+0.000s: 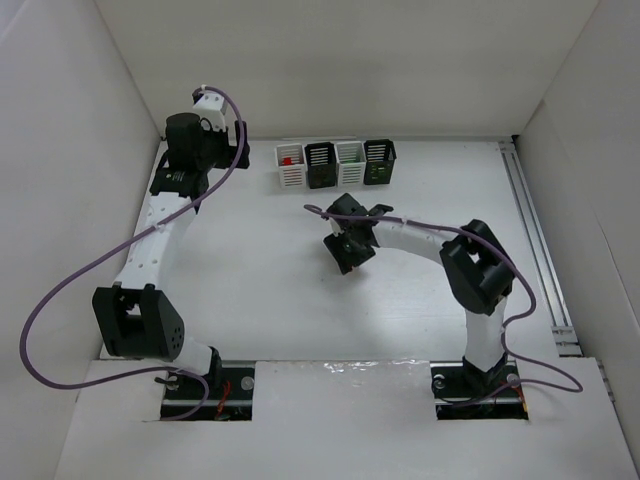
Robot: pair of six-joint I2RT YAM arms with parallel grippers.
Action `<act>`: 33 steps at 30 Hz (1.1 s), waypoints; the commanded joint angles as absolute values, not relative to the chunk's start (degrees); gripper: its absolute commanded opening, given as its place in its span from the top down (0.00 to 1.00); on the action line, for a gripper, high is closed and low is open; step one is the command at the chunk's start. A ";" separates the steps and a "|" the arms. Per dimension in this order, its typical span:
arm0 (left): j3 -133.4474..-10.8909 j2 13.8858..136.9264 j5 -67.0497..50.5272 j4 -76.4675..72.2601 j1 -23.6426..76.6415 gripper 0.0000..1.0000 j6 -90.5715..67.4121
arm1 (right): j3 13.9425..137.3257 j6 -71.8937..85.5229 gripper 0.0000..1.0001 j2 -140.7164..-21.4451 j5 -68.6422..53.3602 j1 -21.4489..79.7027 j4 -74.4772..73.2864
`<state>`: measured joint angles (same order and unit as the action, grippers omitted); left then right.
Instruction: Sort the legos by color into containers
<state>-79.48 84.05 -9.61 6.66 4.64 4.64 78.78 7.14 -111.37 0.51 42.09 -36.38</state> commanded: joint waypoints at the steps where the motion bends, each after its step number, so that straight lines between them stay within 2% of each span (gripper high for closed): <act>1: -82.27 83.23 -9.76 4.75 4.31 0.14 4.48 | 81.04 7.82 0.46 -113.02 0.62 42.63 -34.72; 4: -82.27 83.75 -9.76 4.75 4.31 0.14 5.01 | 81.56 7.82 0.50 -114.25 0.62 42.63 -34.72; 8: -82.27 83.76 -9.76 4.75 4.31 0.14 5.01 | 82.71 7.82 0.62 -116.27 0.62 42.63 -34.72; 11: -82.27 84.29 -9.76 4.75 4.31 0.14 5.01 | 82.71 7.82 0.78 -116.28 0.62 42.63 -35.24; 16: -82.27 84.29 -9.76 4.75 4.31 0.14 5.01 | 83.84 5.99 0.96 -114.36 -1.05 42.63 -35.24; 18: -81.66 84.29 -10.28 4.75 4.31 0.14 5.01 | 85.42 4.67 0.97 -113.82 -1.58 42.63 -35.24; 22: -79.11 82.97 -9.76 2.47 4.31 0.14 4.49 | 96.55 0.01 0.97 -112.50 -2.11 41.23 -35.24; 24: -78.22 82.44 -8.97 1.85 4.31 0.10 4.48 | 101.14 -1.75 0.97 -113.64 -3.33 40.00 -33.84; 25: -77.44 81.92 -8.27 1.85 4.31 0.02 4.48 | 105.86 -1.76 0.97 -114.25 -5.17 38.51 -33.84; 33: -76.29 81.30 -3.69 5.18 4.31 0.00 4.48 | 127.22 2.80 1.00 -128.38 -12.13 33.31 -24.18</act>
